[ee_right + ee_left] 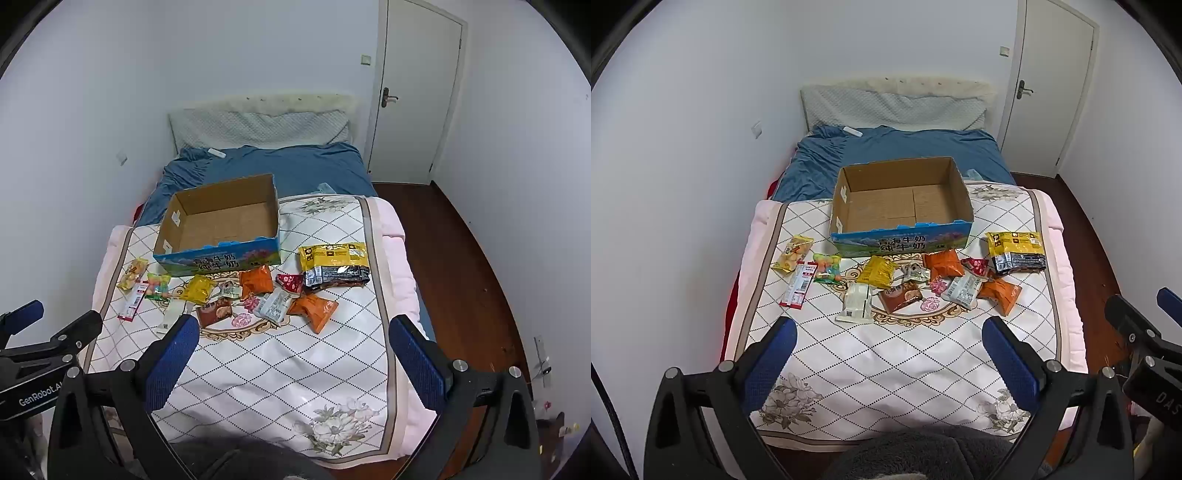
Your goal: Organize snacks
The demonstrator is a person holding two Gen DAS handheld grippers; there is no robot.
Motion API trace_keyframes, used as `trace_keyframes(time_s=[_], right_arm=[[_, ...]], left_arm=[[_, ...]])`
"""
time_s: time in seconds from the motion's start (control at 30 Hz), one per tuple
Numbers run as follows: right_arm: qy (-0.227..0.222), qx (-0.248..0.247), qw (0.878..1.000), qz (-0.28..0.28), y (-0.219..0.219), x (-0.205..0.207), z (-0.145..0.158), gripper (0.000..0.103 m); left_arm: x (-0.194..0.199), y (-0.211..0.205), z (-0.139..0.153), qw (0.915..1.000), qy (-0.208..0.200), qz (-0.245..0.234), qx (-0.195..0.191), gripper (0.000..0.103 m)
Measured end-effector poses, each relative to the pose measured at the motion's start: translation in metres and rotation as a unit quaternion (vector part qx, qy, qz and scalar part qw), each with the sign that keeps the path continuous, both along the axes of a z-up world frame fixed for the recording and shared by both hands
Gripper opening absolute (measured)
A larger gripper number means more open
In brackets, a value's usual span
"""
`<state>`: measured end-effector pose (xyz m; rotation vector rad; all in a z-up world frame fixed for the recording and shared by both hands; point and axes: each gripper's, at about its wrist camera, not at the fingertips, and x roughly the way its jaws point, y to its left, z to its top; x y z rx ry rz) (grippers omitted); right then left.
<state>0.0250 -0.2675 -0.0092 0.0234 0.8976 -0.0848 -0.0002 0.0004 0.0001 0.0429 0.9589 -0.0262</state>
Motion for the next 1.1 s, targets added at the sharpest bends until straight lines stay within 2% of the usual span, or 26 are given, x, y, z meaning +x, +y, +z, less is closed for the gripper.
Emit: trace_keyframes(time_s=[1.1], right_arm=[[0.007,0.002,1.0,-0.005,0.004,0.009,-0.009,0.103]], left_arm=[[0.009,0.001,-0.002,0.9999,0.009,-0.006,-0.012,0.103]])
